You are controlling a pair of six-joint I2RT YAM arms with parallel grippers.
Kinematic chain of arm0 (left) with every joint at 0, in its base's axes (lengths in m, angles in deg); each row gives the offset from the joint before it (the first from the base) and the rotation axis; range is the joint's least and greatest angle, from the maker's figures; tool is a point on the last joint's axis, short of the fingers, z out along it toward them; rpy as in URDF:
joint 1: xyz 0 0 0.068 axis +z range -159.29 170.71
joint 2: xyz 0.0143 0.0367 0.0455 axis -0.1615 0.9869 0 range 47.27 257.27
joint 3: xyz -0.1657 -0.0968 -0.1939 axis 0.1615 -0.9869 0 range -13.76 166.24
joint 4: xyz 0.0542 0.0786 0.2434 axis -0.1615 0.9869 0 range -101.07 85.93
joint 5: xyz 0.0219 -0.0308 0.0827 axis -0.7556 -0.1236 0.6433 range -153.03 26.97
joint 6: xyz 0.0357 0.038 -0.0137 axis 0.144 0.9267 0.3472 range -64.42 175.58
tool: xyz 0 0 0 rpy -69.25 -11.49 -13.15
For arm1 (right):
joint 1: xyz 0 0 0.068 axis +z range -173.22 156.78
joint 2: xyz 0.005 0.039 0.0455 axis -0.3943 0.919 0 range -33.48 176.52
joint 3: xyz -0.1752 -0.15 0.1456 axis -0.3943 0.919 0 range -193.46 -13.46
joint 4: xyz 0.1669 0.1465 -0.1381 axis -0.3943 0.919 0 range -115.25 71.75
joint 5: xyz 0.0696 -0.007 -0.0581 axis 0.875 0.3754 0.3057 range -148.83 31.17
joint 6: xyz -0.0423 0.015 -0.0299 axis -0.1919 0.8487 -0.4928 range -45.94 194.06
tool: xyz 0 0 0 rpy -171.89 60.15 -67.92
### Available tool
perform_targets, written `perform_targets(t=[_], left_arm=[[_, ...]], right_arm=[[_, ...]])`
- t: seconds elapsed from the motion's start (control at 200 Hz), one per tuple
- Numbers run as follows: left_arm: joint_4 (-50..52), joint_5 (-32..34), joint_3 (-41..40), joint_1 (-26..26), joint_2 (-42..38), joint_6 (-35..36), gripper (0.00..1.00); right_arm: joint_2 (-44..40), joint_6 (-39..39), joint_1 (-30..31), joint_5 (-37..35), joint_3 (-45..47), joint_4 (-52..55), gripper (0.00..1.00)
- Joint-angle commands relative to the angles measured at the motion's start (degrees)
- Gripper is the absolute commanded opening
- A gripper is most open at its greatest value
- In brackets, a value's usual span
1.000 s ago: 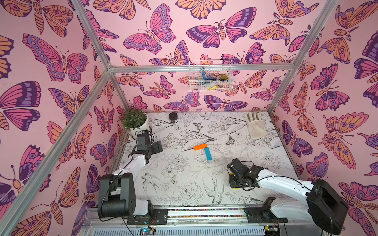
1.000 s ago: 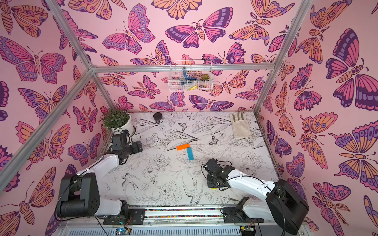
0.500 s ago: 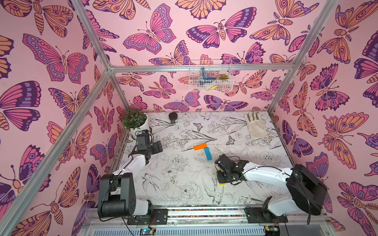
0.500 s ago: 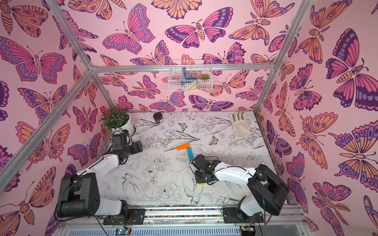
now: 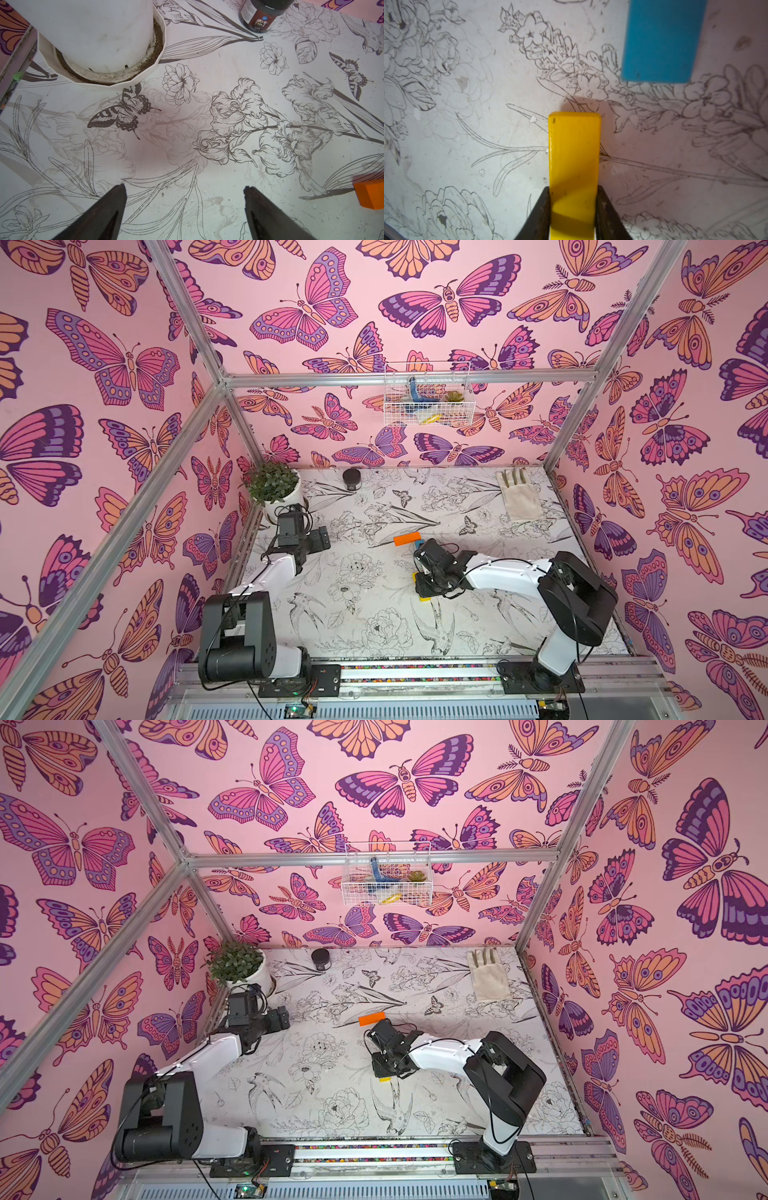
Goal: Assemble the number 7 with building blocks
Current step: Assemble the building block at the center of the board.
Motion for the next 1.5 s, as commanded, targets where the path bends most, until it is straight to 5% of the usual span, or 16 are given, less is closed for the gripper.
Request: perform_targets(t=[0.0, 0.355, 1.497], left_arm=[[-0.2, 0.8, 0.0, -0.2, 0.5, 0.8, 0.94], [-0.2, 0.6, 0.1, -0.2, 0.6, 0.9, 0.94], [-0.2, 0.8, 0.1, -0.2, 0.6, 0.7, 0.94]], right_arm=[[1.7, -1.4, -1.0, -0.3, 2.2, 3.5, 0.20], [-4.0, -3.5, -4.7, -2.0, 5.8, 6.6, 0.19], [2.6, -5.8, -7.3, 2.4, -0.6, 4.4, 0.15]])
